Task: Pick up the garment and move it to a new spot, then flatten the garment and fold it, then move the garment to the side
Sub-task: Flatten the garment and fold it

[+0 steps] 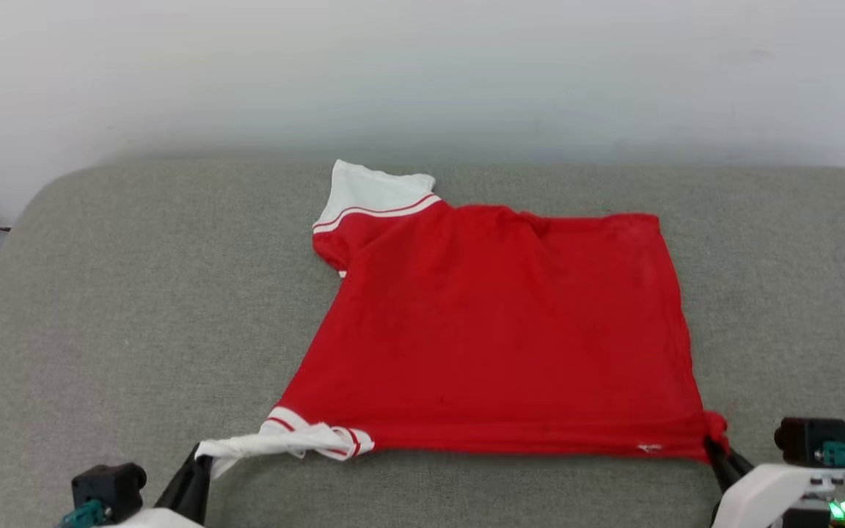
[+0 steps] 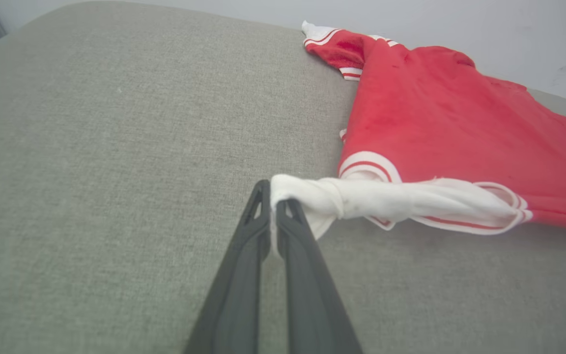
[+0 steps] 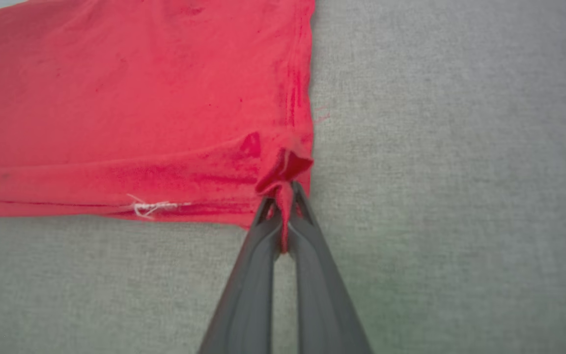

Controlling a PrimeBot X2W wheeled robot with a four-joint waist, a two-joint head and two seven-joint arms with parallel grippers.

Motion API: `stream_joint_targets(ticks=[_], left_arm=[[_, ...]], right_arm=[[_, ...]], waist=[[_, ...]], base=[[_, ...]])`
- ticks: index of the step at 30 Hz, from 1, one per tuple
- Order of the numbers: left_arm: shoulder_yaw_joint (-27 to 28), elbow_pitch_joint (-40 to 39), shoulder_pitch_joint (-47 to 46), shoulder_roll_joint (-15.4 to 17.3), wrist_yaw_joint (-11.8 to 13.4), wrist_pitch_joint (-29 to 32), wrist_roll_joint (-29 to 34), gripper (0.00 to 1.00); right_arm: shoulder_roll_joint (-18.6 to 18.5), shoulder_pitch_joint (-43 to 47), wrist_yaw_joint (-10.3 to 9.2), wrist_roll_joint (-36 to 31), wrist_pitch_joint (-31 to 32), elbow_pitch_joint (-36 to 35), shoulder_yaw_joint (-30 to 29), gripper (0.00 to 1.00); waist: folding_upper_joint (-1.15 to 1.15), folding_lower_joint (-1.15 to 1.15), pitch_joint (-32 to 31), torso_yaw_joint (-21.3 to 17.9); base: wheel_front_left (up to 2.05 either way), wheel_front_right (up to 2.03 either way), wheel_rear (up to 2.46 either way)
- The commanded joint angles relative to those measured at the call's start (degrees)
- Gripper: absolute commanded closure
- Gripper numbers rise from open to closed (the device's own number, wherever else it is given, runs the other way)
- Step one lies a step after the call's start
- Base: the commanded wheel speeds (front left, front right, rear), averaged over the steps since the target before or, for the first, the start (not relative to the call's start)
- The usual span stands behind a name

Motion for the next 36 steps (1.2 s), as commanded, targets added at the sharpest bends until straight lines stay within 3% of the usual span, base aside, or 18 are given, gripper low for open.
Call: stream_joint_targets(ticks=[1,9,14,22,36], left_arm=[[0.6,-2.6,3.4,0.9,1.9,0.8,-0.5,1.00],[1.2,-13.9,13.0,2.8,8.2,4.4,-1.3,1.00],[1.8,-19.1,14.1,4.2,10.1,5.6,-0.9,1.00],[0.8,-20.8,6.1,5.8,7.6,7.5,0.7,1.00],[-1.9,-5.8,-11.3,2.8,-1.7,6.7,0.8,1.00]], right_arm=[[0.6,4.0,-0.12,-0.7,1.6,-3.7,-1.4,1.00],[2.7,15.6,-0.12,-1.1,7.2,-15.1,-4.7,1.00],[3.3,17.7,-0.12,-1.1,8.5,-18.0,-5.9,1.00],[2.1,11.3,-0.12,-2.7,10.3,-20.0,-3.9,1.00],[-0.3,-5.8,-0.11,-4.8,10.2,-10.8,1.4,1.00]], waist=[[0.00,0.02,-1.4,0.5],[0.00,0.02,-3.2,1.6],[0.00,0.02,-2.7,2.0],[0.00,0.02,1.2,1.1],[0.00,0.02,11.5,0.0]], base=[[0.00,0.00,0.00],[0.00,0.00,0.00],[0.00,0.00,0.00],[0.00,0.00,0.00],[0.00,0.00,0.00]])
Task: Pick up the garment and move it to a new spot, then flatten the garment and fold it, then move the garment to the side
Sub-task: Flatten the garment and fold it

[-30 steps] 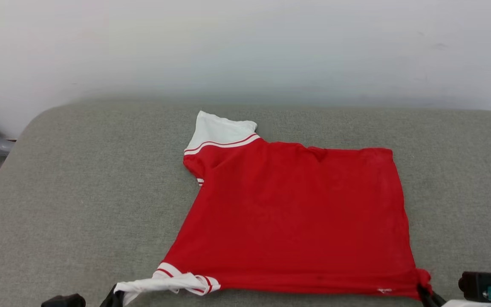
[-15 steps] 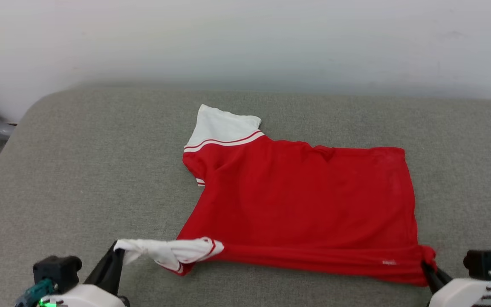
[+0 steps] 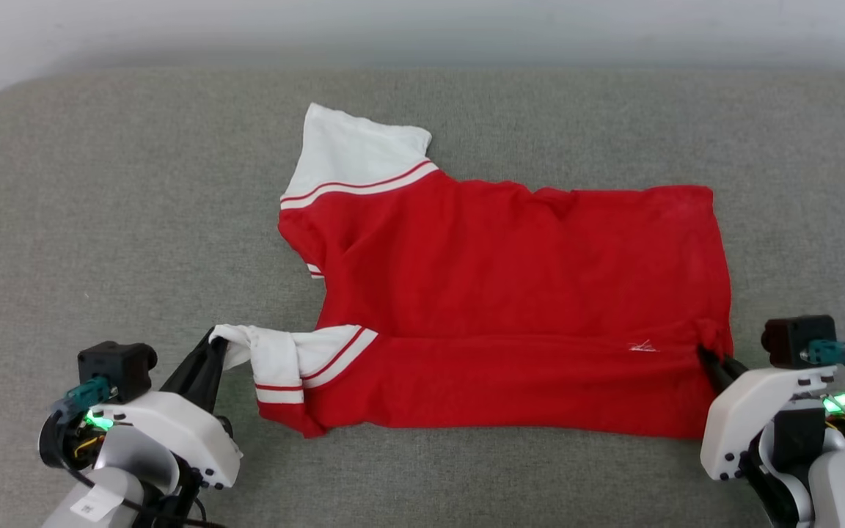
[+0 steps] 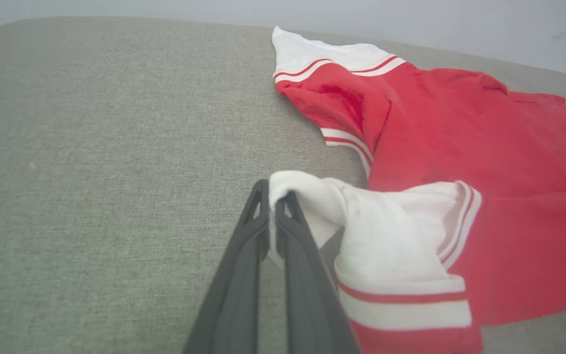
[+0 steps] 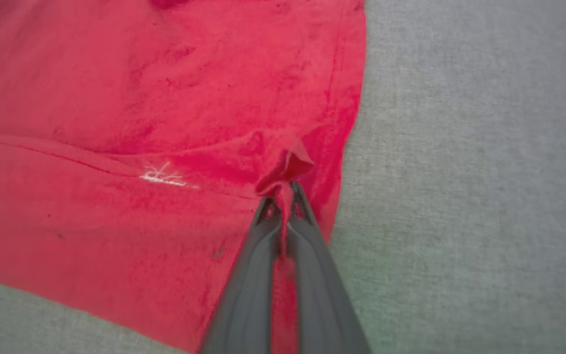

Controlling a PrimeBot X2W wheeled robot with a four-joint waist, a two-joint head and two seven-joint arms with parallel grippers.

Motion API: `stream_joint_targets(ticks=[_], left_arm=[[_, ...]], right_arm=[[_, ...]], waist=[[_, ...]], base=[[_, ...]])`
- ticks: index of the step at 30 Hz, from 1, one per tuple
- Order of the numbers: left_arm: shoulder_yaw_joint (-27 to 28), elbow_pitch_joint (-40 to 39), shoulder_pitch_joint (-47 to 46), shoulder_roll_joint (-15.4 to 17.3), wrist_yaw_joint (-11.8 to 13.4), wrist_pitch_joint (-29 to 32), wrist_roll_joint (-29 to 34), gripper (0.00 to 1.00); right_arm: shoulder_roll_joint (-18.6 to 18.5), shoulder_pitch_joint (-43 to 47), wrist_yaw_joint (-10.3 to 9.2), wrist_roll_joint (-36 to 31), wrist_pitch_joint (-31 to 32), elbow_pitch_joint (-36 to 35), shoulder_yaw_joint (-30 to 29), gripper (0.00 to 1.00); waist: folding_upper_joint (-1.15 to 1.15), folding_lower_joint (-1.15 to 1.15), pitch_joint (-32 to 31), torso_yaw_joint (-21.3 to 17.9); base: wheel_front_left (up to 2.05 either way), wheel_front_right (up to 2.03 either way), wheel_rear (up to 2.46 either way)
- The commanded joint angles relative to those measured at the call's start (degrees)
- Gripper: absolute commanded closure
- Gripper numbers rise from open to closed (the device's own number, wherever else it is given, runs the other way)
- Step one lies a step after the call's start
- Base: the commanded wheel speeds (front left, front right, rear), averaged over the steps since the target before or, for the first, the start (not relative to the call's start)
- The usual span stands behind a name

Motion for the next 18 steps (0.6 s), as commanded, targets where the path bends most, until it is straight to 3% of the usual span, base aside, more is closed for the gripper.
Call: stream_joint_targets(ticks=[1,4,6,7,8,9,10,11,18], left_arm=[[-0.2,1.5,-1.4,-0.5,-0.8,-0.5,-0.3,1.00],[-1.2,4.5,-3.2,-1.5,-2.8,-1.2,-0.1,1.00],[-1.8,6.2,-4.1,-2.2,-4.0,-1.8,-0.3,1.00],[-2.0,7.0,-4.5,-2.5,-4.5,-1.8,-0.4,0.89],[-2.1,7.7,-4.8,-2.8,-5.0,-2.1,-0.8,0.61],[-2.2,8.2,-5.0,-3.0,-5.4,-2.2,-0.9,0.42],[-2.3,8.7,-5.0,-3.4,-5.7,-2.4,-1.2,0.15],[-2.1,9.1,-4.9,-3.7,-5.7,-2.7,-1.5,0.00],[-0.8,9.9,-2.9,-2.8,-4.3,-3.5,-2.3,0.00]], right_arm=[[-0.3,-1.5,-0.08,0.1,-0.4,1.1,0.4,1.00],[-0.4,-3.1,-0.08,-0.3,-1.5,3.9,0.8,1.00],[-0.4,-3.6,-0.08,-0.6,-2.1,5.6,0.8,0.86],[-0.3,-3.8,-0.08,-0.6,-2.4,6.2,0.9,0.55],[-0.1,-3.8,-0.08,-0.4,-2.8,6.6,0.9,0.11],[-0.1,-3.8,-0.08,-0.2,-3.6,6.9,1.1,0.00],[0.0,-3.6,-0.08,-0.1,-4.6,6.9,1.1,0.00],[0.1,-3.4,-0.08,0.3,-5.7,6.8,1.2,0.00],[0.8,-0.5,-0.08,1.2,-14.9,4.0,0.3,0.00]], waist=[[0.00,-0.01,1.7,0.0],[0.00,-0.01,2.5,0.0],[0.00,-0.01,2.7,0.2],[0.00,-0.01,2.7,0.3],[0.00,-0.01,2.7,0.4],[0.00,-0.01,2.5,0.4],[0.00,-0.01,2.2,0.5],[0.00,-0.01,1.8,0.6],[0.00,-0.01,-2.2,0.8]], base=[[0.00,0.00,0.00],[0.00,0.00,0.00],[0.00,0.00,0.00],[0.00,0.00,0.00],[0.00,0.00,0.00],[0.00,0.00,0.00],[0.00,0.00,0.00],[0.00,0.00,0.00],[0.00,0.00,0.00]])
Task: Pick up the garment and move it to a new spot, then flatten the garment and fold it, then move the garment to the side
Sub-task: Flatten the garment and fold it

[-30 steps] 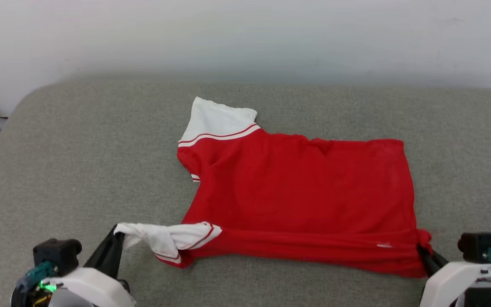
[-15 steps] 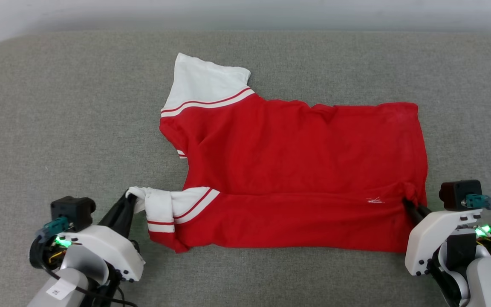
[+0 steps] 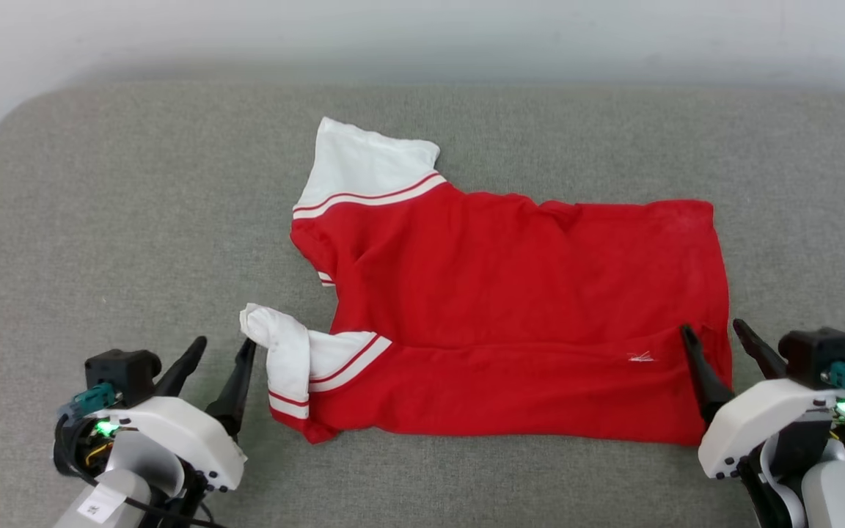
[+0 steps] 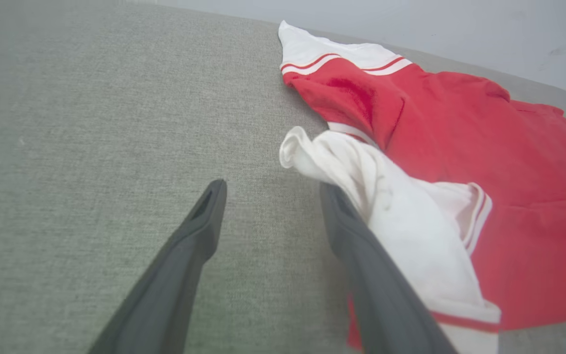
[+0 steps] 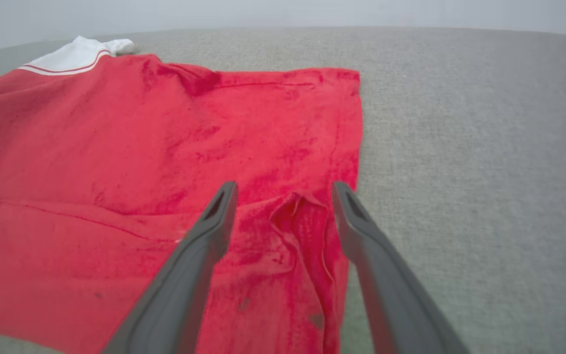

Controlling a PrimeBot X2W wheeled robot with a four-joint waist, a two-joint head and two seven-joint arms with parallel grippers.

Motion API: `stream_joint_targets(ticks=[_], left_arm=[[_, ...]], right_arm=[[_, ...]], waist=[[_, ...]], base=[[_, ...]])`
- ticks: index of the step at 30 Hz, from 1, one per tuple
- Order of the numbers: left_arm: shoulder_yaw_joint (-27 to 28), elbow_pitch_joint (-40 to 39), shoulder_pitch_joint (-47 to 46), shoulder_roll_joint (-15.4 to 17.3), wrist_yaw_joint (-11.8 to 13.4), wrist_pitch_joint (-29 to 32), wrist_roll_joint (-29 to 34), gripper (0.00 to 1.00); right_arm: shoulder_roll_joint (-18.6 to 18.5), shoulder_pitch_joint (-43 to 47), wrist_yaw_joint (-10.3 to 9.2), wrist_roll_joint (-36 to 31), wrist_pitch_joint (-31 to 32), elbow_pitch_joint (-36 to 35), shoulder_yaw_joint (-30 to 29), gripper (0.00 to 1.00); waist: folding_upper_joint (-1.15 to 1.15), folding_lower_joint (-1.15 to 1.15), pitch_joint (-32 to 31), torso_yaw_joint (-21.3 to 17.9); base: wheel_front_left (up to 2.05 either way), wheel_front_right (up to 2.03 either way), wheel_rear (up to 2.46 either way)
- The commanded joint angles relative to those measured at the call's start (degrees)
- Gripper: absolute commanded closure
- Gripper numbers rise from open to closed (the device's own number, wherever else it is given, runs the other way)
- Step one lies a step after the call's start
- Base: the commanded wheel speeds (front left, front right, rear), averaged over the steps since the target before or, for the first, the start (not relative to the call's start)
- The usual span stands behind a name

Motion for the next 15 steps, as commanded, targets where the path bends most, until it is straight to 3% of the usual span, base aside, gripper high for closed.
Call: stream_joint_targets(ticks=[1,7,15], left_arm=[[0.5,-0.5,1.0,0.7,0.7,0.3,-0.3,0.00],[1.6,-4.7,3.8,4.2,2.7,4.7,-1.8,0.00],[1.1,-13.1,4.1,10.0,0.2,18.9,-8.0,0.00]], right_arm=[[0.6,1.2,-0.07,-0.2,-1.5,-1.0,-0.4,0.00],[2.0,4.5,-0.06,-0.8,-2.9,-5.4,-2.1,0.00],[3.2,8.3,-0.06,-1.4,-0.6,-11.1,-3.8,0.00]], waist=[[0.00,0.00,-1.9,0.0],[0.00,0.00,-5.0,-0.5],[0.00,0.00,-6.1,-1.3]], base=[[0.00,0.00,0.00],[0.00,0.00,0.00],[0.00,0.00,0.00]])
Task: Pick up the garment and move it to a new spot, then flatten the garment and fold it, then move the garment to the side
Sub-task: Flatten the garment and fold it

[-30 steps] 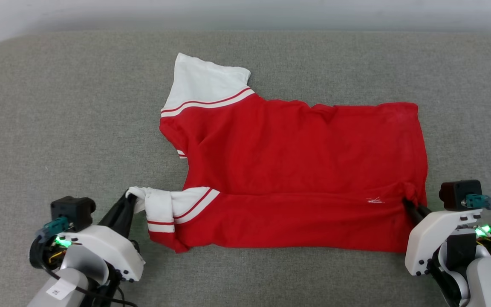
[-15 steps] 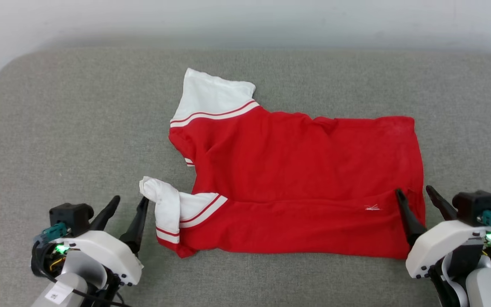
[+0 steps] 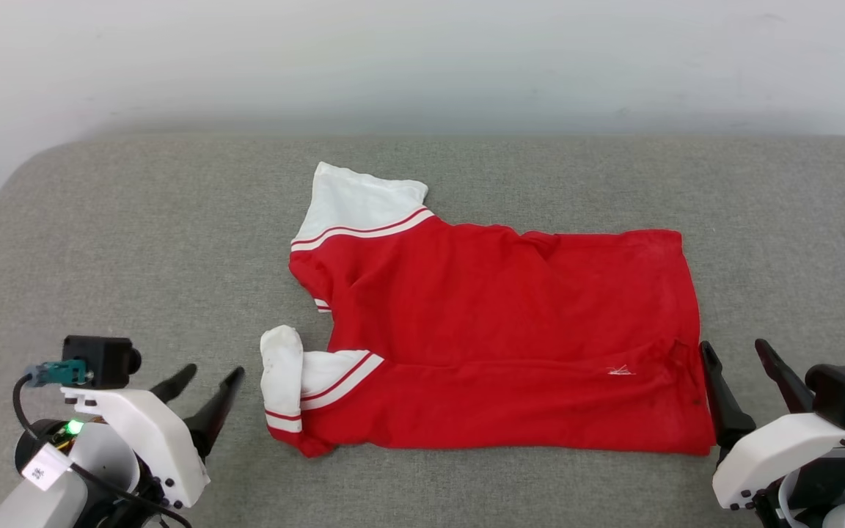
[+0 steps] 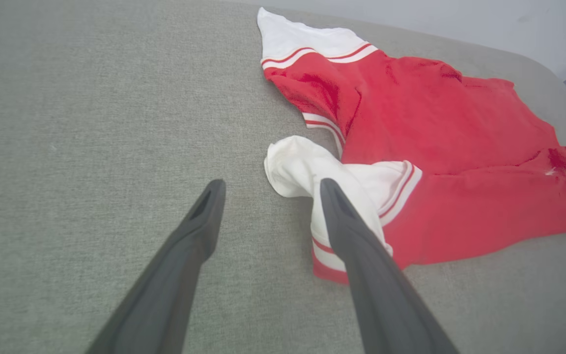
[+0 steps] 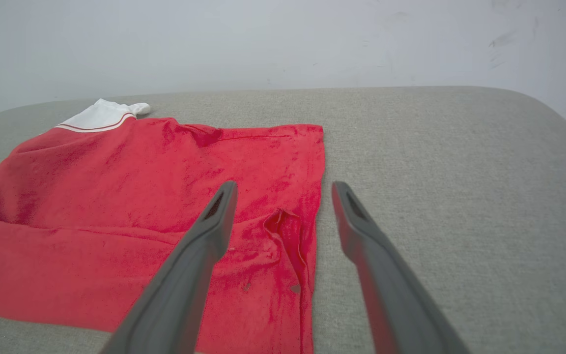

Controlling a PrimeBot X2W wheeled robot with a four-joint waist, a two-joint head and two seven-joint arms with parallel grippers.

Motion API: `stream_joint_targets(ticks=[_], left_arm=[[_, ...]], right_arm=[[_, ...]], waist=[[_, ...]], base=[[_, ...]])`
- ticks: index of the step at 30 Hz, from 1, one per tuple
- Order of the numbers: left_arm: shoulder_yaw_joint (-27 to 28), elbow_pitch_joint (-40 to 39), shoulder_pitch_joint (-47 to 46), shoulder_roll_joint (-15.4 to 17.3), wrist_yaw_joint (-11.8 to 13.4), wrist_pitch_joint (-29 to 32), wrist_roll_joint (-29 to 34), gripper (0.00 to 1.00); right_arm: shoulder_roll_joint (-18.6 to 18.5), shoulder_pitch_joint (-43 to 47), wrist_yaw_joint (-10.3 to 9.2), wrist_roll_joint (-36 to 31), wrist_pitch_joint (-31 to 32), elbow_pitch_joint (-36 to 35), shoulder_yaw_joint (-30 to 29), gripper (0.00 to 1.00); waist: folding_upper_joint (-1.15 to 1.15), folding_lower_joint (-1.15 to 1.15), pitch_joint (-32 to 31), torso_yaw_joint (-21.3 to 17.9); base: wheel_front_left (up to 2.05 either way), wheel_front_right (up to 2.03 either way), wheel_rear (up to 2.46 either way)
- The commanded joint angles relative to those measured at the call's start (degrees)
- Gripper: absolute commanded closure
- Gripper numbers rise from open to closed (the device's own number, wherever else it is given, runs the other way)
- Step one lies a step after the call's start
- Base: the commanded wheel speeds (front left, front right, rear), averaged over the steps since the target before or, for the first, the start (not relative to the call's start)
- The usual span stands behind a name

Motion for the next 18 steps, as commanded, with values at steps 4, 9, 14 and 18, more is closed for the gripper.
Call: stream_joint_targets(ticks=[4,9,14,18], left_arm=[[-1.1,-4.1,-0.4,2.4,-0.9,9.4,-4.7,0.00],[-3.2,-5.2,-1.7,3.4,0.0,18.7,-8.4,0.00],[-4.8,-2.7,-3.3,3.2,-0.2,21.5,-8.0,0.00],[-6.4,-0.1,-4.0,2.0,-1.0,23.5,-8.7,0.00]], right_arm=[[0.7,1.1,-0.05,-0.2,1.3,-2.3,-0.3,0.00],[1.2,-0.3,-0.05,-0.3,1.6,-3.8,0.3,0.00],[1.3,-1.5,-0.05,0.5,1.3,-3.4,0.6,0.00],[1.3,-2.1,-0.05,1.3,1.1,-2.7,0.8,0.00]], waist=[[0.00,0.00,0.7,-1.3],[0.00,0.00,4.3,-3.7],[0.00,0.00,7.0,-5.0],[0.00,0.00,8.4,-5.6]], base=[[0.00,0.00,0.00],[0.00,0.00,0.00],[0.00,0.00,0.00],[0.00,0.00,0.00]])
